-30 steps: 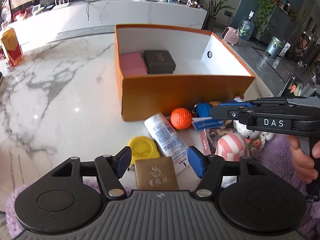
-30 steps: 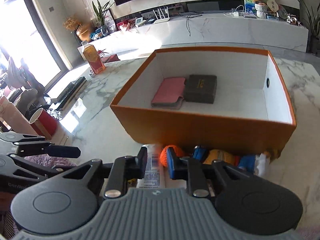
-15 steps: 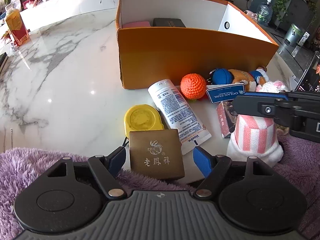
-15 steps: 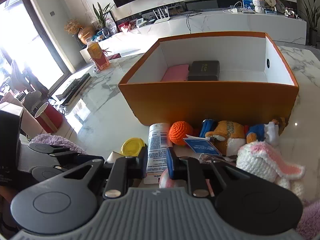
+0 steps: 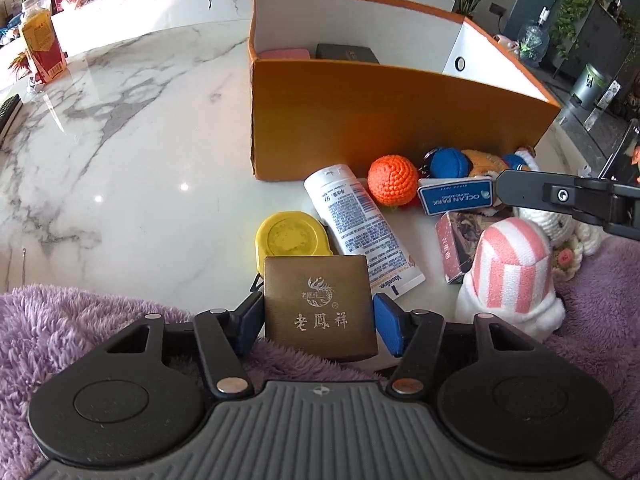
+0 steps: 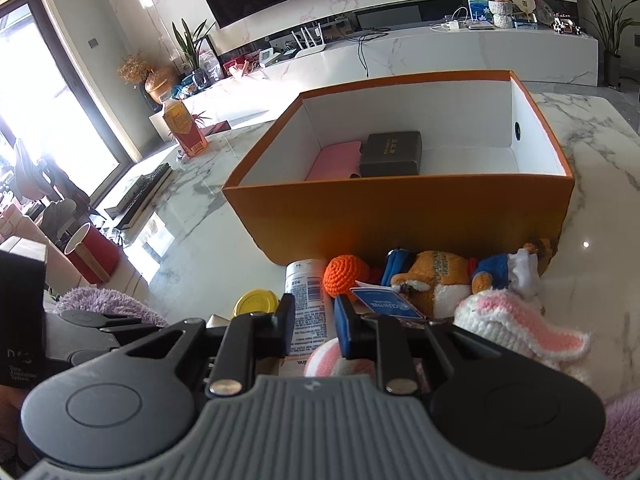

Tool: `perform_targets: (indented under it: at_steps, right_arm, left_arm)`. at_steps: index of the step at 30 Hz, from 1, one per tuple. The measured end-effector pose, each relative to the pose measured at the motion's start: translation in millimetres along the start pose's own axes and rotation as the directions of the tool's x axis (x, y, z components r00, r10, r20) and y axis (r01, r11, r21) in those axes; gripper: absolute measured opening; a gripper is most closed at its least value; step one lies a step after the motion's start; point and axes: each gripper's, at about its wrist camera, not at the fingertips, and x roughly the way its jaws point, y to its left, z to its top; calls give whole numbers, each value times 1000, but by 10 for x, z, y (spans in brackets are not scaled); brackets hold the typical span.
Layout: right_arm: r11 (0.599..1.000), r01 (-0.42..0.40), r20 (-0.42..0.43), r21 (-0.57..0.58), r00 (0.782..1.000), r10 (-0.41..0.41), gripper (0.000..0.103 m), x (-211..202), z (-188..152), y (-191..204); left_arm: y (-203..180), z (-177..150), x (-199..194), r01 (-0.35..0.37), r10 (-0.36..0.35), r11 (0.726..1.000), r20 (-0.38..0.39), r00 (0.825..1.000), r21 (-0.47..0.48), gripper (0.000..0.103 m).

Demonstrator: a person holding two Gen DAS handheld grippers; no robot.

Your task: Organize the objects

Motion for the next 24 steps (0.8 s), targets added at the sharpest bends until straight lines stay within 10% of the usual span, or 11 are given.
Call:
perform_targets:
  at_steps: [15, 24]
  right_arm:
    - [1000, -21, -18, 16, 1000, 22, 24, -133, 180, 129]
    - [980, 191, -51, -46, 980, -194, 21, -164, 185, -54]
  left_arm:
    - [155, 190, -539, -36, 43, 998, 168, 985, -47, 68]
    - [168, 160, -515, 62, -53, 997, 168, 984, -47, 68]
